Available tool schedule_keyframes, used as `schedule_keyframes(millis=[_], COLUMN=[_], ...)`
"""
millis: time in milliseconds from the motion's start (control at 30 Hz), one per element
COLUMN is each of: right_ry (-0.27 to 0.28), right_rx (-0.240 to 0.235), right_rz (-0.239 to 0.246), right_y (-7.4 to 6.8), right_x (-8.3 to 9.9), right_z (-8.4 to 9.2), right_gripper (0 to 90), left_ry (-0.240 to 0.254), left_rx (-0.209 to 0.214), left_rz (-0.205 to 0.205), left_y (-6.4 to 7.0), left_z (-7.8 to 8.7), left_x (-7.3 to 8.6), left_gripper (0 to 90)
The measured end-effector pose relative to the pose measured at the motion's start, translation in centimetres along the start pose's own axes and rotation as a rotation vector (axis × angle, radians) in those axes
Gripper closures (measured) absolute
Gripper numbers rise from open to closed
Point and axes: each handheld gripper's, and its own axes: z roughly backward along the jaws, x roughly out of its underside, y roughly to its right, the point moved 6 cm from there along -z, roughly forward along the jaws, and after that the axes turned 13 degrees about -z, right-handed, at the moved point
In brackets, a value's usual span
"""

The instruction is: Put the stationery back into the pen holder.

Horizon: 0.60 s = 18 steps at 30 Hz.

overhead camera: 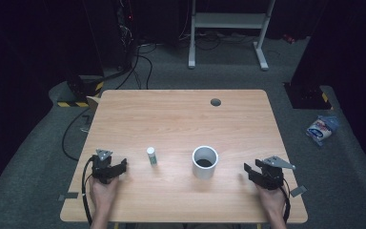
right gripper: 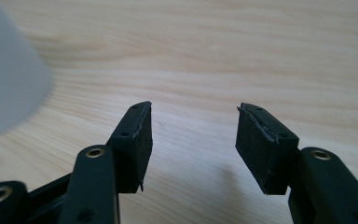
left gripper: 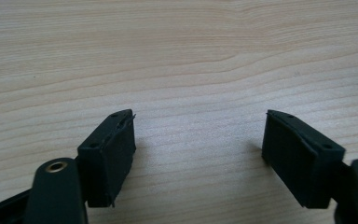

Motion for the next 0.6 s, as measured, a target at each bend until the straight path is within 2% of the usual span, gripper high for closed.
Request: schedule_keyframes(millis=[100,200,333,500,533,600], right_ry=[-0.049,-0.068,-0.069,-0.069,-0.069,-0.07], right_rx=[0.065,0.117,0.123,0.132,0.131,0.131], right_rz=[0.007,0.026,0.023,0.011,0.011,0.011], right_y=[1.3,1.7,1.9,1.9,1.9,1.9], right_x=[0.5,0.4,0.2,0.0,0.0,0.0], right_z=[-0.9,-1.2,-1.5,-1.7,-1.7,-1.7], right_gripper=[41.4,39.5,37.2,34.6,34.5,34.5], left_ry=[0.006,0.006,0.006,-0.004,-0.019,-0.025], left_rx=[0.003,0.003,0.003,0.023,0.033,0.045], left_rz=[0.004,0.004,0.004,-0.003,-0.013,0.002], left_y=[0.1,0.1,0.1,0.4,0.4,0.5], left_z=[-0.1,-0.1,-0.1,0.2,0.5,0.6], left_x=[0.0,0.0,0.0,0.1,0.2,0.2], left_gripper=[22.6,22.6,22.5,20.5,21.5,21.7])
